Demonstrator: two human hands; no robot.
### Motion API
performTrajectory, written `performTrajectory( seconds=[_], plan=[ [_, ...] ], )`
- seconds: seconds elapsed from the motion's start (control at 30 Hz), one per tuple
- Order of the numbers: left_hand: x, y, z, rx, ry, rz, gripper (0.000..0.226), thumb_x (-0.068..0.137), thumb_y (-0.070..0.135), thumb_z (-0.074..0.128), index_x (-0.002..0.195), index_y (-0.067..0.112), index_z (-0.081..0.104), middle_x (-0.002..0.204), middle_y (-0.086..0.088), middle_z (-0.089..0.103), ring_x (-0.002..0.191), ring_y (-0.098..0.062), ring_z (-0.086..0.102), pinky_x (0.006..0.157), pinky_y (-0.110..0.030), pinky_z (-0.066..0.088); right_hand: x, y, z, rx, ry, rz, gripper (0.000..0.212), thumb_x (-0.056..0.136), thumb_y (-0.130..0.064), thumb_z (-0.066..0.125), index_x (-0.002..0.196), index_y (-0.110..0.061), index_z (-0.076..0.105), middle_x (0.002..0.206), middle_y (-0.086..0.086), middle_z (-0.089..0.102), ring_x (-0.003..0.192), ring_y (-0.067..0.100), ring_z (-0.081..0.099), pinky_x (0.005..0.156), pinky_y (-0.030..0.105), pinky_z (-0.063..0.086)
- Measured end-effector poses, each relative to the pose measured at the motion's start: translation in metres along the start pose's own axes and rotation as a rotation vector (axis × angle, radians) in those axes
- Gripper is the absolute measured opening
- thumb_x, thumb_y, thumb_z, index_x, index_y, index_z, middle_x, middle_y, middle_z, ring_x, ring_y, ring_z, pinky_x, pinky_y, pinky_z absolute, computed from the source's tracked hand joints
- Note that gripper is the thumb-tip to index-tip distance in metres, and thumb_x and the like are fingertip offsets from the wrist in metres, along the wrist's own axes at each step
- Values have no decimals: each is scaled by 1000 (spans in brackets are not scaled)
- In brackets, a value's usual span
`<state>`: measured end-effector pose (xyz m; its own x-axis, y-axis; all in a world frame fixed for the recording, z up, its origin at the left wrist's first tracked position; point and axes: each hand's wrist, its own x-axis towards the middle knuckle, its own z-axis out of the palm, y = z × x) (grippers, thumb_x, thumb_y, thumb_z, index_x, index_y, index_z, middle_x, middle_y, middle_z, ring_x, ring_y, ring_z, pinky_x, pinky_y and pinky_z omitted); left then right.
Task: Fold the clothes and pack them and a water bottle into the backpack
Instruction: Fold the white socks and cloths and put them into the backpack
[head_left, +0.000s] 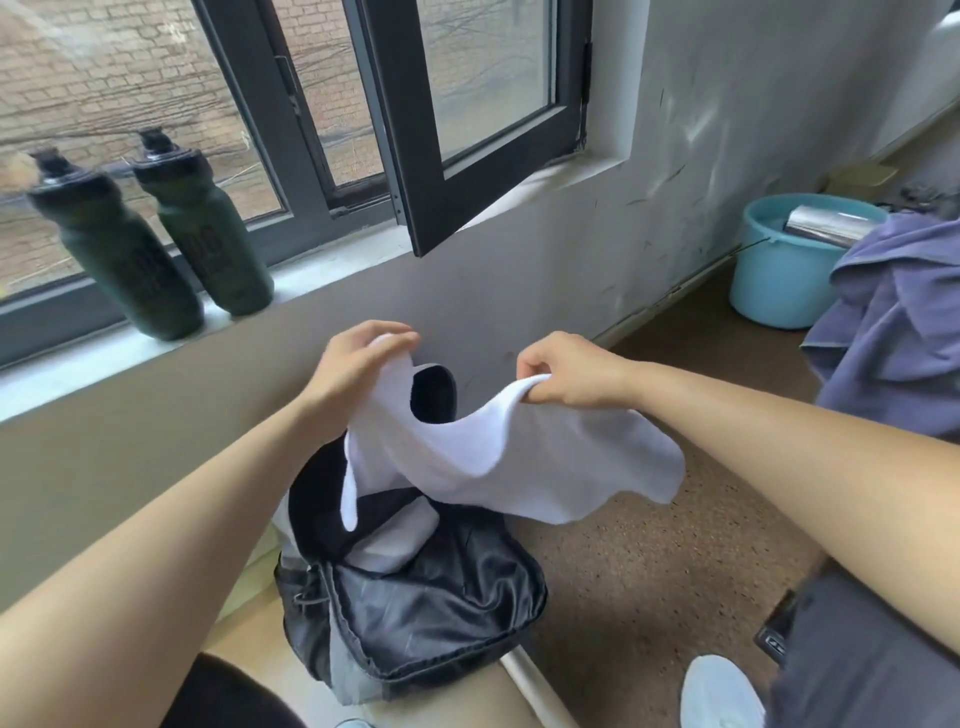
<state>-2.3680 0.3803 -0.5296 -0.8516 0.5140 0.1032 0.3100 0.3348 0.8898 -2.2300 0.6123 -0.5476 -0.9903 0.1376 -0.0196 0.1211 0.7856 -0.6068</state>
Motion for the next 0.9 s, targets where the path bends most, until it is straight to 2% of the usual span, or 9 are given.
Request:
performTrajectory(
  seconds=[0.1,0.13,0.2,0.27,0.33,0.5,0.57,0.73,0.9],
  plan=[
    [-14,19,19,85,-292,88,31,87,38,80,117,29,75,117,18,73,108,8,64,92,-10,45,0,-21,1,61,88,-73,13,84,-21,73,73,-17,68,70,2,66,65,8,53,60,24,40],
    [-16,23,26,108,-356,105,31,85,39,83,113,28,77,111,17,74,101,5,67,88,-13,47,-1,-25,1,69,112,-85,16,85,-24,75,71,-20,68,66,-3,63,62,5,52,57,19,38],
    [-20,26,41,180,-378,143,19,82,36,86,92,22,78,78,11,70,70,-4,61,65,-20,45,-1,-30,2,88,157,-84,18,83,-25,78,69,-22,67,62,-8,59,59,4,50,54,17,36],
    [-23,25,51,228,-320,161,25,85,26,81,72,11,66,57,8,48,55,-10,41,55,-26,33,-2,-27,0,122,193,-72,16,82,-20,79,70,-23,67,61,-10,59,59,2,51,55,17,37],
    [-24,23,54,232,-288,164,34,90,15,72,66,3,51,56,6,36,54,-10,33,53,-25,27,-3,-22,-2,144,206,-62,15,80,-15,79,73,-23,69,60,-11,59,55,0,51,54,14,37],
    [-24,31,47,53,-101,135,17,96,13,60,84,7,70,67,-1,59,58,-14,53,53,-26,44,-3,-5,-7,47,185,20,22,84,-19,80,70,-23,65,59,-10,51,54,3,46,49,12,33],
    [-18,33,41,-85,33,75,18,95,11,55,91,0,68,71,-7,59,60,-17,56,56,-29,47,-1,6,-10,24,174,80,28,88,-22,77,66,-23,60,63,-7,54,61,9,48,54,16,36],
    [-4,24,20,-301,239,-111,13,86,12,53,81,1,57,75,-11,53,71,-23,56,71,-56,60,0,26,-21,32,134,187,28,94,-26,70,70,-17,58,72,-2,54,67,15,48,59,28,37],
    [4,5,6,-219,318,-183,24,92,14,57,69,16,52,69,-7,44,71,-20,45,66,-34,39,1,31,-35,185,79,243,26,95,-27,71,75,-12,62,74,1,55,66,14,52,56,22,43]
  ],
)
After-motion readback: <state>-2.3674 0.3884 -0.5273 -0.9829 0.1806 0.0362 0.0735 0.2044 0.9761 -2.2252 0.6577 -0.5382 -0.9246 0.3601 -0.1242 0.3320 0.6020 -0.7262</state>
